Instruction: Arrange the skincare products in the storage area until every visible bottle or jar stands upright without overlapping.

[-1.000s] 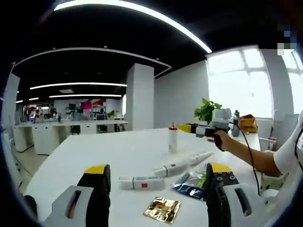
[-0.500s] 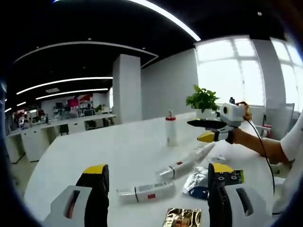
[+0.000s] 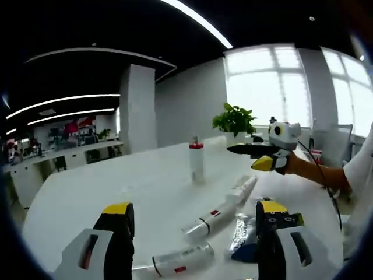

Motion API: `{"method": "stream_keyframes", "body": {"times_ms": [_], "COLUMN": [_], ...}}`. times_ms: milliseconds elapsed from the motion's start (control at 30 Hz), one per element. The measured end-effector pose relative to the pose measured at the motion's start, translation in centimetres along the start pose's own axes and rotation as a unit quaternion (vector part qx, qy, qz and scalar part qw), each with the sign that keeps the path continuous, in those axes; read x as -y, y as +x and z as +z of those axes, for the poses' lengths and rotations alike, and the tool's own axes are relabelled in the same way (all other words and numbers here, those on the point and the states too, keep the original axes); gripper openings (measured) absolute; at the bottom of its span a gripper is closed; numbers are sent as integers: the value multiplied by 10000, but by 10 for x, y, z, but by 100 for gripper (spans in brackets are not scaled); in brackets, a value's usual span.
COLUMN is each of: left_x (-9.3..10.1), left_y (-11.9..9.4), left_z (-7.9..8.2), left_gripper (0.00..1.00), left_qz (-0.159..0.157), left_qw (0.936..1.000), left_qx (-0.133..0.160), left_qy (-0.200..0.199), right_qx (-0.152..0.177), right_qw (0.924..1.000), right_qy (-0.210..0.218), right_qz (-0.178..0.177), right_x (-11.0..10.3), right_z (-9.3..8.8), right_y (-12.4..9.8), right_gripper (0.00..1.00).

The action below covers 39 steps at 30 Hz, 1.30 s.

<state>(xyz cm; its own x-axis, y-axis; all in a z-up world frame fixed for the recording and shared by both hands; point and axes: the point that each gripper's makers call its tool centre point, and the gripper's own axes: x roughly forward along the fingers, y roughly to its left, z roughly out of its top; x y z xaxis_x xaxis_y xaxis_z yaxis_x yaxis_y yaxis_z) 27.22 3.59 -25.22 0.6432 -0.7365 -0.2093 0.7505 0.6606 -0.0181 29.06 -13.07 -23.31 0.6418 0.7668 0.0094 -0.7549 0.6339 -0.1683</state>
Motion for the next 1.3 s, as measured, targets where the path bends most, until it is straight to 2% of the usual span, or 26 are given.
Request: {"method": "stream_keyframes", "body": {"times_ms": [167,267,300,433,500,533,633,667,767,800,833,867,900,933,1000,1033,1100,1133,1200,1233,1300], "left_x": [17,23,28,32,35,36,40,40,40,39,39,39,39,40,45,47,50,52,53,53,52], "left_y": [11,17,19,23,23,22,20,19,17,17,17,16,16,15,15,15,15,15,15,15,14], "left_z": [-3,-11,-16,-29,-32,-32,-33,-31,-31,-34,-35,-36,-36,-37,-35,-35,-35,-36,-37,-37,-37], "left_gripper": [90,90,90,90,90,90,90,90,90,90,90,90,90,90,90,90,90,90,90,90,90], "left_qz": [-338,-491,-596,-712,-743,-743,-840,-884,-837,-806,-791,-785,-787,-795,-892,-930,-949,-962,-976,-979,-981], "left_qw": [9993,9988,9980,9966,9967,9968,9961,9956,9954,9958,9960,9961,9961,9959,9947,9942,9940,9940,9941,9940,9938], "left_qx": [61,27,15,-116,-123,-139,-127,-38,15,-16,-53,-67,-64,-57,1,17,30,19,-3,2,11], "left_qy": [135,-58,-197,-406,-292,-277,-220,-307,-458,-427,-403,-393,-401,-425,-518,-544,-547,-520,-482,-494,-518], "right_qx": [-581,-1005,-1154,-1698,-1910,-1956,-2332,-2412,-3027,-3172,-3424,-3584,-3857,-4024,-4260,-4376,-4442,-4463,-4662,-4711,-4848], "right_qw": [9946,9859,9811,9676,9602,9586,9436,9412,9139,9086,8957,8883,8741,8650,8540,8449,8383,8379,8263,8236,8126], "right_qy": [-794,-1225,-1381,-1437,-1548,-1592,-1666,-1643,-1617,-1574,-1648,-1699,-1755,-1720,-1326,-1235,-1193,-1273,-1243,-1185,-1134], "right_qz": [316,531,713,1193,1325,1323,1656,1705,2168,2213,2309,2315,2373,2455,2675,2819,2926,2874,2907,2927,3030], "right_x": [-1,0,-2,-7,-3,0,2,2,0,0,2,5,9,11,5,1,-1,2,3,1,0], "right_z": [-12,-23,-28,-46,-51,-51,-59,-61,-75,-78,-83,-86,-91,-94,-97,-98,-100,-103,-110,-113,-118], "right_y": [-2,-3,-4,-10,-11,-10,-8,-8,-8,-7,-8,-8,-10,-12,-14,-17,-16,-11,-11,-9,-11], "right_gripper": [75,82,84,90,87,83,70,68,63,60,55,47,42,39,41,41,43,43,39,36,36]}}
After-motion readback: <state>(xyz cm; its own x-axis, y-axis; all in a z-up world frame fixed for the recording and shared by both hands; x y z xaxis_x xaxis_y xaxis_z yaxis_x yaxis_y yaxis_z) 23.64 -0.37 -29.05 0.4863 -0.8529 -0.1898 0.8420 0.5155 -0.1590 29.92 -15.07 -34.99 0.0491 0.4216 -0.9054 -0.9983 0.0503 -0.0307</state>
